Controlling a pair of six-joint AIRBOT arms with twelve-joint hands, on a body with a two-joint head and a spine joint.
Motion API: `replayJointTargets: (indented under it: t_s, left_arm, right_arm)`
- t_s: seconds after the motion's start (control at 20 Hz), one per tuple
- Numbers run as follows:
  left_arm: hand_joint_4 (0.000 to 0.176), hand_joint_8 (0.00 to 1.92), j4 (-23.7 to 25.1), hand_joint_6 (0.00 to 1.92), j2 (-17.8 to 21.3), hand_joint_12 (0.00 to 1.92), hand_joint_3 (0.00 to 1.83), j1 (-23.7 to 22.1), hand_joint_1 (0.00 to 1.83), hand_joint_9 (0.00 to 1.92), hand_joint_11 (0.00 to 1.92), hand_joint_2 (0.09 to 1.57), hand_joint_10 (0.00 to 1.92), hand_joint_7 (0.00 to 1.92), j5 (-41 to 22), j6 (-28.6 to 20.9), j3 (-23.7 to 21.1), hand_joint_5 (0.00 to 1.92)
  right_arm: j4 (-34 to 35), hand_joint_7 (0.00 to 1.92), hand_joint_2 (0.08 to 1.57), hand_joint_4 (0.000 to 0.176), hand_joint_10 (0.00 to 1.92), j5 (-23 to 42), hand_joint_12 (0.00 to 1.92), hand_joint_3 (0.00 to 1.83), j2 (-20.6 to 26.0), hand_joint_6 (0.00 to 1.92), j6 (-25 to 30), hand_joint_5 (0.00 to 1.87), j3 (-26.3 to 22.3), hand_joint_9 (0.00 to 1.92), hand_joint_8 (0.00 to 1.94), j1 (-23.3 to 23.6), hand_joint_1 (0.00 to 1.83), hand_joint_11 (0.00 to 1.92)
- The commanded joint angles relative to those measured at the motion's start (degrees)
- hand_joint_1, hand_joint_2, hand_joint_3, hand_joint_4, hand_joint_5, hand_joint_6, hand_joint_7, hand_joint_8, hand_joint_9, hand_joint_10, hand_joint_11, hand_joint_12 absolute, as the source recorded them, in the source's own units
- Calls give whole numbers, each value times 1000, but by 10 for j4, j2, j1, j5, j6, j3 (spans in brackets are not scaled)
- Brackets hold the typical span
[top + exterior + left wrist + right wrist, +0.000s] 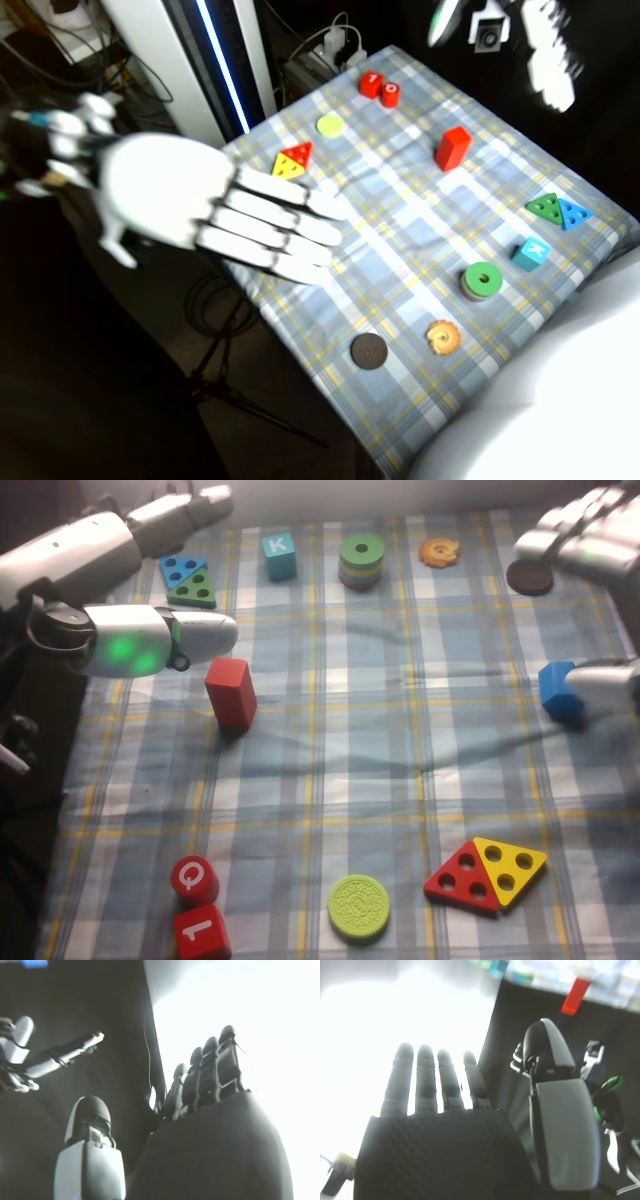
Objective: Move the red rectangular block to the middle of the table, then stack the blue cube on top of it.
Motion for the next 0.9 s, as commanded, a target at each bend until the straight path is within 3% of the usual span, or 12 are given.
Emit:
replayJointTargets:
  t_s: [0.0,0.05,0.15,0.2,0.25,0.35,0.5,0.6,0.65,0.75,0.8,0.85]
  left_arm:
    - [31,0,-1,0,-5,1,19,-10,547,0,0,1246,0,0,-44,15,1,0]
    - [13,0,-5,0,-11,0,12,-14,606,0,0,1240,0,0,-30,33,1,0]
    - [13,0,-5,0,-19,0,0,-16,554,0,0,1217,0,0,-10,44,5,0]
    - [37,0,-5,0,-20,0,0,-16,550,0,0,1200,0,0,-8,44,6,0]
    - [40,0,-5,0,-20,0,0,-16,546,0,0,1184,0,0,-2,44,7,0]
    - [68,0,-8,0,-20,0,0,-15,652,0,0,1088,0,0,10,44,11,0]
    - [55,0,-38,0,-20,0,0,-12,799,0,0,994,0,0,30,72,18,0]
    - [16,5,-65,1,-22,1,0,-12,907,20,2,935,7,47,45,105,23,12]
    - [18,11,-70,4,-25,0,0,-12,934,22,0,925,7,72,51,105,27,22]
    - [24,16,-73,10,-39,15,0,-11,963,34,31,937,11,101,73,105,42,47]
    - [27,15,-73,12,-45,18,0,-13,976,45,32,942,16,105,80,105,47,55]
    - [35,4,-73,3,-50,178,0,-13,973,62,6,954,11,126,85,106,50,74]
  right_arm:
    - [6,0,1172,56,0,34,0,19,-2,0,-11,0,4,0,0,11,279,0]
    - [6,0,1166,54,0,23,0,14,-7,0,-19,0,6,0,0,12,267,0]
    - [7,0,1157,20,2,11,6,8,-13,0,-20,0,10,4,0,11,300,13]
    - [7,0,1156,29,0,10,6,6,-13,0,-21,0,10,0,0,11,313,10]
    - [7,0,1159,41,0,10,6,7,-13,0,-21,0,10,0,0,10,319,9]
    - [9,0,1162,69,0,10,1,8,-13,0,-21,0,8,0,0,8,294,1]
    - [13,0,1173,87,0,11,0,11,-13,0,-21,0,7,0,0,7,254,0]
    - [19,0,1179,117,0,18,0,11,-13,0,-20,0,6,0,0,5,287,0]
    - [20,0,1180,126,0,21,0,11,-13,0,-20,0,5,0,0,5,281,0]
    - [20,0,1180,100,0,25,0,9,-13,0,-14,0,4,0,0,5,286,0]
    - [20,0,1184,75,0,27,2,9,-13,0,-12,0,4,0,0,5,306,4]
    - [20,0,1189,77,0,29,0,10,-13,0,-9,0,4,0,0,4,277,0]
